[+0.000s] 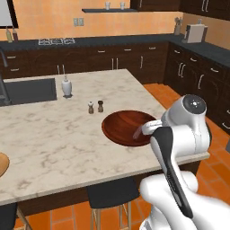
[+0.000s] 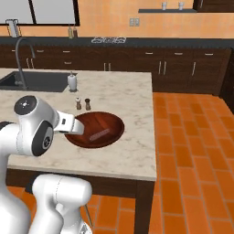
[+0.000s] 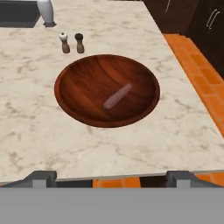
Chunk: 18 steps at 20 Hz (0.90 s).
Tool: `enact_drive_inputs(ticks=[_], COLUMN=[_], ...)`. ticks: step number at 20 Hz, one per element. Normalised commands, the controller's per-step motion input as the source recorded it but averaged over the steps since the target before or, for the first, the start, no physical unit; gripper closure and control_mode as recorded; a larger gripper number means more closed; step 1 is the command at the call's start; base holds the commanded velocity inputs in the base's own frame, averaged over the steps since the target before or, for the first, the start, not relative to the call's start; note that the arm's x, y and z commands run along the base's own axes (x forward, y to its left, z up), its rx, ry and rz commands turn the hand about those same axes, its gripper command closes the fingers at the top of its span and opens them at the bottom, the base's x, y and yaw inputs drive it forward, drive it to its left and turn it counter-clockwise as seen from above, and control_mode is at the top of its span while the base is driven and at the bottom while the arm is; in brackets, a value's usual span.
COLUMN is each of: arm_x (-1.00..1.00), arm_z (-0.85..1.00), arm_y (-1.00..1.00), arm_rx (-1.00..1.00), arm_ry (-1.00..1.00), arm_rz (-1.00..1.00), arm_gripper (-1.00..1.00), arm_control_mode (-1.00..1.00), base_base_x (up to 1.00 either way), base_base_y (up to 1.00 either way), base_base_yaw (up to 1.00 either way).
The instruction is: Place one bun and one sausage from the bowl on each plate.
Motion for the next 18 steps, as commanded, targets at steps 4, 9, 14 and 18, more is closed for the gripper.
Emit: enact_drive_inputs(ticks=[4,9,14,18], arm_x=[0.21,0.88,1.00,0.99], arm_z=[0.00,0.00,-0.05,-0.14], arm_y=[0.00,0.04,-0.19,-0.04], arm_rx=[0.00,0.00,0.07,0.20], arm_ry=[0.08,0.19,0.23,0.11], arm_rz=[-0.04,-0.10,-0.19,-0.08], arm_gripper=[-1.00,-1.00,-1.00,-1.00], arm_control_mode=[-1.00,-1.00,-1.00,-1.00], base_base_x=[0.00,0.00,0.00,0.00], base_base_y=[0.00,0.00,0.00,0.00], base_base_yaw=[0.00,0.00,0.00,0.00])
